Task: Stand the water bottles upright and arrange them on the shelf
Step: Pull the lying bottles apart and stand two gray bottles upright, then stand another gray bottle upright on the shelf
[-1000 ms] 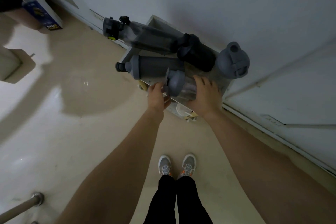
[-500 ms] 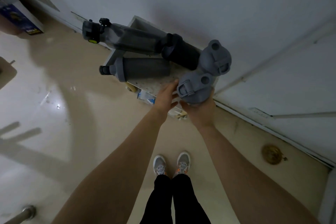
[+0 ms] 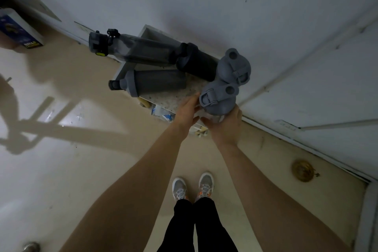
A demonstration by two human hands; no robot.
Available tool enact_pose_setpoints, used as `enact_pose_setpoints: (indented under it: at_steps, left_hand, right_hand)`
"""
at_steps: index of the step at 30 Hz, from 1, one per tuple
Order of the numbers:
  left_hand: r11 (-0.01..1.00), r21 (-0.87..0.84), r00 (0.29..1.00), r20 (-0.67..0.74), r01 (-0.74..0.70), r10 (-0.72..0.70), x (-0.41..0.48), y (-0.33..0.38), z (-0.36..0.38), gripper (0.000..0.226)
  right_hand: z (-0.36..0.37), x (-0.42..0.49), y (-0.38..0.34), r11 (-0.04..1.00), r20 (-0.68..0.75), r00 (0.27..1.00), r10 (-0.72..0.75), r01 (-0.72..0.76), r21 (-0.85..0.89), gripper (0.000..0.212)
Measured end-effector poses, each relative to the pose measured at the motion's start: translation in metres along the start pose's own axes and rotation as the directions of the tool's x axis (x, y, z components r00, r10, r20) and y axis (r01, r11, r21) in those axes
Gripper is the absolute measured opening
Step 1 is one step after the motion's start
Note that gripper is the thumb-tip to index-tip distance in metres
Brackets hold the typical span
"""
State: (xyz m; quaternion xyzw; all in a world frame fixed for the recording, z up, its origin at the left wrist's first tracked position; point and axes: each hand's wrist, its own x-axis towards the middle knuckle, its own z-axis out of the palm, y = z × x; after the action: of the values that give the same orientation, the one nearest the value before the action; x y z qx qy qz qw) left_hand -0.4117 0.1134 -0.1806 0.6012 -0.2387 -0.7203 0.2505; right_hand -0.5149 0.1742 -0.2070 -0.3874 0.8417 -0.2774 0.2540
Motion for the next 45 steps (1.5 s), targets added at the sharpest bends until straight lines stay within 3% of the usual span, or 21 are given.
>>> enact_pose_setpoints:
  at_steps: [2,5,9,13,16,19,23,26,30,38,41,45]
  left_hand:
    - [0.999,0.051,1.000,-0.023,-0.008,0.009,-0.004,0.002,-0.006,0.031]
    - [0.990,0.142,0.995,-0.099,0.000,0.014,-0.016,0.003,-0.026,0.035]
    - [0.959,0.282,0.969,-0.243,0.030,0.041,-0.027,0.011,-0.074,0.023]
    - [0.997,-0.001,0.900,-0.430,0.076,-0.069,-0.017,0.036,-0.131,0.035]
    - [0.969,-0.244,0.867,-0.476,0.033,-0.149,0.001,0.052,-0.168,0.045]
    - [0.931,-0.363,0.900,-0.389,0.048,-0.197,0.020,0.065,-0.190,0.049]
    - [0.920,-0.372,0.947,-0.232,0.123,-0.220,0.037,0.074,-0.205,0.055]
    - [0.939,-0.304,0.956,-0.189,0.158,-0.222,0.042,0.076,-0.209,0.040]
    - [0.959,-0.249,0.957,-0.218,0.133,-0.190,0.042,0.075,-0.207,0.030]
    - [0.975,-0.220,0.963,-0.251,0.041,-0.097,0.036,0.075,-0.209,0.007]
    - [0.966,-0.256,0.974,-0.208,0.037,-0.092,0.041,0.076,-0.213,0.031]
    - [0.947,-0.307,0.994,-0.014,0.097,-0.106,0.038,0.077,-0.207,0.080]
  right_hand:
    - [0.000,-0.015,0.001,0.995,0.009,0.995,0.098,-0.097,-0.020,0.088]
    - [0.000,-0.051,0.000,0.975,0.104,0.970,0.220,-0.216,-0.047,0.060]
    - [0.015,-0.078,-0.029,0.988,0.309,0.940,0.142,-0.117,-0.097,0.041]
    - [0.048,-0.053,-0.085,0.977,0.333,0.942,-0.042,0.108,-0.183,0.047]
    - [0.077,-0.023,-0.125,0.889,0.359,0.904,-0.230,0.346,-0.300,0.062]
    - [0.107,-0.001,-0.154,0.725,0.412,0.827,-0.383,0.545,-0.421,0.085]
    - [0.144,0.013,-0.172,0.624,0.469,0.813,-0.344,0.572,-0.533,0.098]
    - [0.155,0.016,-0.174,0.608,0.423,0.844,-0.330,0.533,-0.589,0.099]
    - [0.157,0.019,-0.179,0.573,0.400,0.860,-0.317,0.510,-0.642,0.085]
    - [0.145,0.023,-0.174,0.645,0.355,0.870,-0.342,0.492,-0.584,0.085]
    - [0.141,0.026,-0.175,0.670,0.338,0.869,-0.361,0.494,-0.554,0.086]
    - [0.136,0.025,-0.182,0.749,0.283,0.884,-0.373,0.467,-0.470,0.089]
